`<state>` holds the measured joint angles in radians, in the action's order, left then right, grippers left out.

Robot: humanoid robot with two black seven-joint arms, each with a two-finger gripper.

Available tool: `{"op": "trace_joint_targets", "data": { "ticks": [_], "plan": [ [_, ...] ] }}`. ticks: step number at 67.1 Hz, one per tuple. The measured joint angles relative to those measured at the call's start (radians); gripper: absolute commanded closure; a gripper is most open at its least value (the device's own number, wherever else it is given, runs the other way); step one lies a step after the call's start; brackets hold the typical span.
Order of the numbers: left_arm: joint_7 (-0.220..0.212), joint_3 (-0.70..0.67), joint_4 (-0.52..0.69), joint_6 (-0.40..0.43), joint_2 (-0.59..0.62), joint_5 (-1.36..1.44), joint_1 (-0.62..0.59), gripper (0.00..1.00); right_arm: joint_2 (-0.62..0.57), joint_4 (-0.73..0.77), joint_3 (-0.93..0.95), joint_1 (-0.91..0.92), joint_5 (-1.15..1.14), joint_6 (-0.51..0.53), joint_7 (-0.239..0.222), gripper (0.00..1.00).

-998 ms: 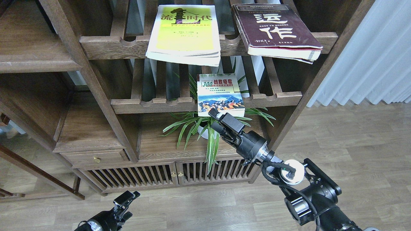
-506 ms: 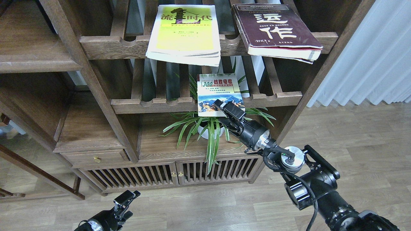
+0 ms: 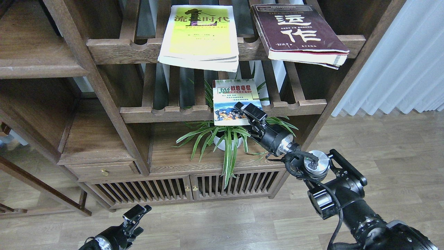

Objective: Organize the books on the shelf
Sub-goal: 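Grasp the blue picture book with the right gripper and tilt it out, then pull the blue picture book down toward the left gripper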

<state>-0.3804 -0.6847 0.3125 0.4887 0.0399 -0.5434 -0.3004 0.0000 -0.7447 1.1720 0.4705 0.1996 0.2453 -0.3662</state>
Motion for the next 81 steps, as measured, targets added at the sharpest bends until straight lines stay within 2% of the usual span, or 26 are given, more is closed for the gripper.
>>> {"op": "trace_joint_targets", "data": {
  "ticks": [13,23,32,45,61,70,81],
  "plan": [
    [0.000,0.000,0.000,0.000,0.000,0.000,0.000,0.00,0.000,-0.031,0.002,0.000,0.000,0.021,0.010,0.72],
    [0.000,0.001,0.000,0.000,0.000,0.000,0.000,0.00,0.000,-0.051,0.005,-0.007,0.001,0.066,0.002,0.96],
    [0.000,0.001,0.001,0.000,0.000,0.000,-0.001,0.00,0.000,-0.054,0.015,-0.023,0.006,0.136,-0.013,0.98],
    [0.000,0.001,0.000,0.000,0.000,-0.002,0.001,0.00,0.000,-0.075,0.051,-0.073,0.010,0.176,-0.050,0.98],
    [-0.008,0.001,0.004,0.000,0.002,-0.003,0.011,0.00,-0.026,-0.302,0.056,-0.279,0.073,0.241,-0.117,0.98],
    [-0.011,0.012,0.006,0.000,0.002,0.000,0.019,0.00,-0.090,-0.430,0.054,-0.424,0.108,0.243,-0.122,0.98],
    [-0.012,0.021,0.016,0.000,-0.001,0.006,0.028,0.00,-0.141,-0.488,0.042,-0.547,0.119,0.244,-0.122,0.98]
  ]
}}
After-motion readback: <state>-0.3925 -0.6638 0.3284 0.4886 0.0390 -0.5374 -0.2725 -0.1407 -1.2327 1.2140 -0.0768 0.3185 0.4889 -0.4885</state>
